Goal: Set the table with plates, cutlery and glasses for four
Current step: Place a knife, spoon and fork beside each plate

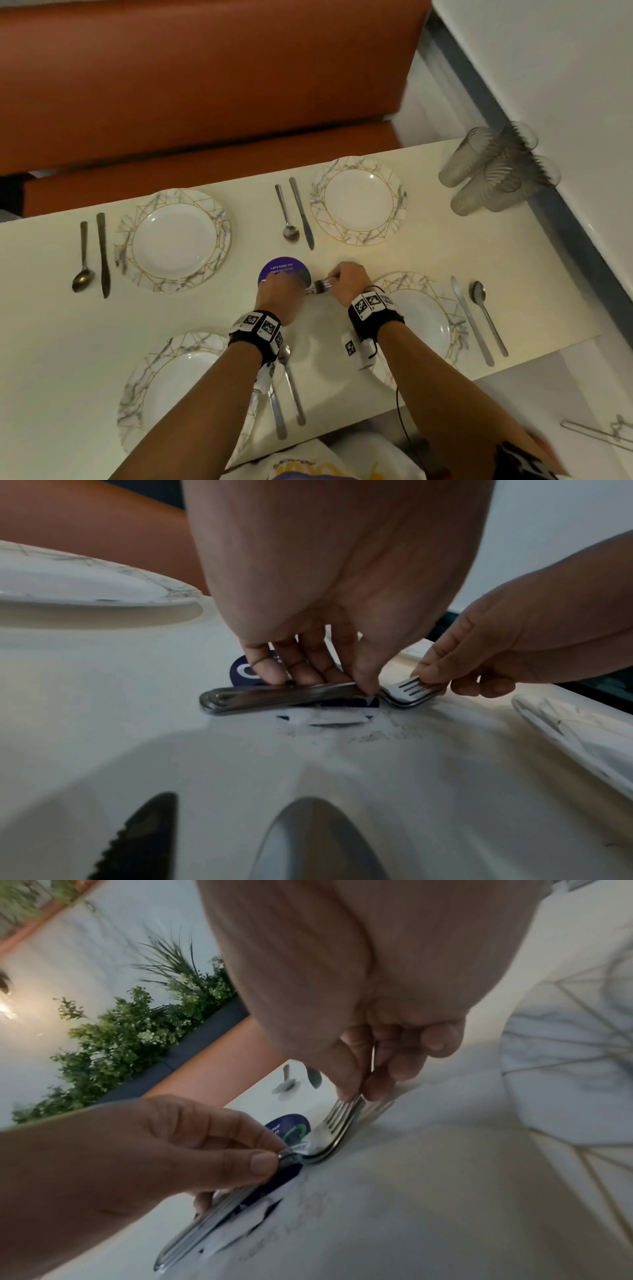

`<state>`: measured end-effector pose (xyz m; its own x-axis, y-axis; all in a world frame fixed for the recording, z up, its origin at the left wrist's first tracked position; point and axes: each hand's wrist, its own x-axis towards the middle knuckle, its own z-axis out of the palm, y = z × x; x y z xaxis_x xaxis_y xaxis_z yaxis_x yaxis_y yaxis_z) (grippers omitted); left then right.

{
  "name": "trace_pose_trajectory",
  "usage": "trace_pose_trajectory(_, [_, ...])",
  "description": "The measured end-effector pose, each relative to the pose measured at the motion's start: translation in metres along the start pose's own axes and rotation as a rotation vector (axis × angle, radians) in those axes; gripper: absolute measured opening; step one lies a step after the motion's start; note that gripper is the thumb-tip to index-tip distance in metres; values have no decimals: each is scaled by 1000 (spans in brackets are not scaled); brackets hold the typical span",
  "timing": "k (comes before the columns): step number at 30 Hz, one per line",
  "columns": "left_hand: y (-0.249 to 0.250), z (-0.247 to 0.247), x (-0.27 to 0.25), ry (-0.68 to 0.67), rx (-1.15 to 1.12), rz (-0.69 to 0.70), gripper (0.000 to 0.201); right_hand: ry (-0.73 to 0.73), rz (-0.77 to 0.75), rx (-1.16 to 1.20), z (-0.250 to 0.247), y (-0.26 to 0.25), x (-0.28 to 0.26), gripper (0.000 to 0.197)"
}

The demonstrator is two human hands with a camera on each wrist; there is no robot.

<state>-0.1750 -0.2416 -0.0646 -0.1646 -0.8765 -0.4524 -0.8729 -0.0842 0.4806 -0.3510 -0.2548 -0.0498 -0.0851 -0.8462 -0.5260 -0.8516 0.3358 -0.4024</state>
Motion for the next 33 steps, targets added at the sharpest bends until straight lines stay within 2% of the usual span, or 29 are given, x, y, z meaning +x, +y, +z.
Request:
trace_pose_trajectory(4, [5,-2,0,-7,-16,-39,16,38,7,105,8,-1,1,11])
trace_pose_trajectory(7, [5,-7,-3,-3,-110,-49,11,85,-46,215,8,-1,5,10])
trace_pose_trajectory(13, [-1,-24,-16,156,-410,-67,11,176,-143,396,-10,-29,3,16])
trace_pose_trajectory(16, [-18,-33,-34,244,-520,-68,13,100,-83,614,-10,-56,-7,17])
trace_pose_trajectory(18, [-31,-40,-48,277,-583,-94,11,-25,-23,815,-4,-78,-21,25])
trace_pose_trajectory(20, [-47,-44,-63,311,-654,-132,9,-137,-40,875,12,-97,-35,32])
trace_pose_trajectory(22, [-67,-48,-82,336,-714,-167,10,-192,-93,875,37,-115,-48,29])
trace_pose_trajectory(28, [-130,-61,-147,365,-979,-266,12,-186,-127,973,113,-163,-89,18])
trace_pose_trajectory(33, [-181,-57,-193,351,-1234,-321,12,-146,-132,936,168,-191,-121,16])
